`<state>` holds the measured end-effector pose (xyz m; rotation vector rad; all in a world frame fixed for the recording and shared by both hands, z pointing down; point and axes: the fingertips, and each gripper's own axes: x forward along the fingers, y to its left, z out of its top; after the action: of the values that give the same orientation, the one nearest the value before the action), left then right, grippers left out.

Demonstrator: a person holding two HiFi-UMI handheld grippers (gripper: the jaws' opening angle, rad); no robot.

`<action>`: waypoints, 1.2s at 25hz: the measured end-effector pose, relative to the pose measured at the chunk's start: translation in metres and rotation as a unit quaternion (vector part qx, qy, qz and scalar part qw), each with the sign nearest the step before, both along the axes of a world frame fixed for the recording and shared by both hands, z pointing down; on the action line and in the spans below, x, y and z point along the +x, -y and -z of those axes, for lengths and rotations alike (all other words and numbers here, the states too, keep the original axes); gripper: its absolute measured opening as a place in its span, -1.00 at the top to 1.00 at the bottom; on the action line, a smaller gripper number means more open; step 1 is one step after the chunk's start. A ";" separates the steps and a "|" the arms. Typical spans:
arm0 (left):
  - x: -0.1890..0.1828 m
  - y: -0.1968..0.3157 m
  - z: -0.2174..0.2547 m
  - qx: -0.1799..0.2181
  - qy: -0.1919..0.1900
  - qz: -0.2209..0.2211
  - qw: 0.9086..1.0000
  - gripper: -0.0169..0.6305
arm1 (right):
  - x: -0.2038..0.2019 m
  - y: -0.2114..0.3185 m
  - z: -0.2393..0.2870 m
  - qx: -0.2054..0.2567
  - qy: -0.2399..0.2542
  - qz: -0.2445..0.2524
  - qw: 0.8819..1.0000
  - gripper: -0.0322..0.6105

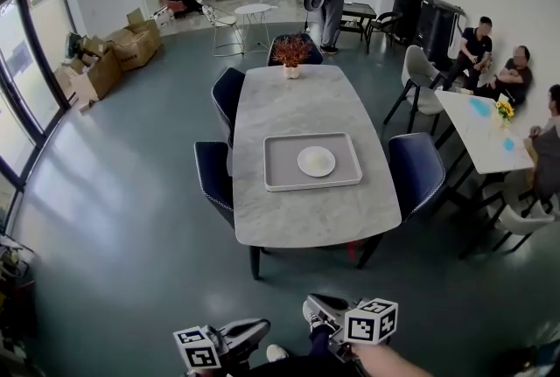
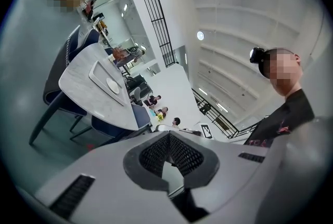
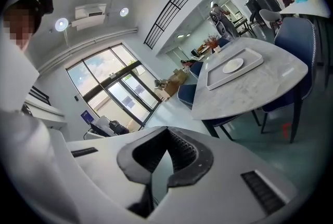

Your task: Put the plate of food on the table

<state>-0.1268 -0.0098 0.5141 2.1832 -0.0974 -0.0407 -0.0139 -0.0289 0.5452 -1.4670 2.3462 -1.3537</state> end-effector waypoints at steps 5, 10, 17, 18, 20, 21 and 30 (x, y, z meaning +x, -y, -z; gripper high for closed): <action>-0.011 -0.019 0.000 0.002 0.004 -0.030 1.000 0.93 | -0.030 -0.042 0.003 -0.001 0.018 -0.016 1.000 0.88; -0.021 -0.032 0.000 -0.001 0.004 -0.035 0.999 0.93 | -0.038 -0.070 0.003 0.007 -0.001 -0.031 0.999 0.88; -0.023 -0.040 0.009 0.018 0.000 -0.033 0.999 0.93 | -0.047 -0.086 0.009 0.011 0.001 -0.022 1.000 0.88; -0.023 -0.041 0.010 0.021 -0.001 -0.033 0.999 0.93 | -0.046 -0.086 0.010 0.013 -0.002 -0.022 1.000 0.88; -0.023 -0.041 0.012 0.028 0.000 -0.030 0.999 0.93 | -0.043 -0.087 0.011 0.021 -0.012 -0.023 0.999 0.88; -0.024 -0.041 0.012 0.028 -0.001 -0.026 0.999 0.93 | -0.043 -0.088 0.012 0.023 -0.013 -0.021 0.999 0.88; -0.024 -0.053 0.012 0.020 -0.011 -0.016 1.000 0.93 | -0.047 -0.099 0.016 0.024 -0.016 -0.007 1.000 0.88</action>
<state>-0.1503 0.0431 0.5018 2.2226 -0.0505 -0.0485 -0.0608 0.0700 0.5296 -1.5011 2.3652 -1.2694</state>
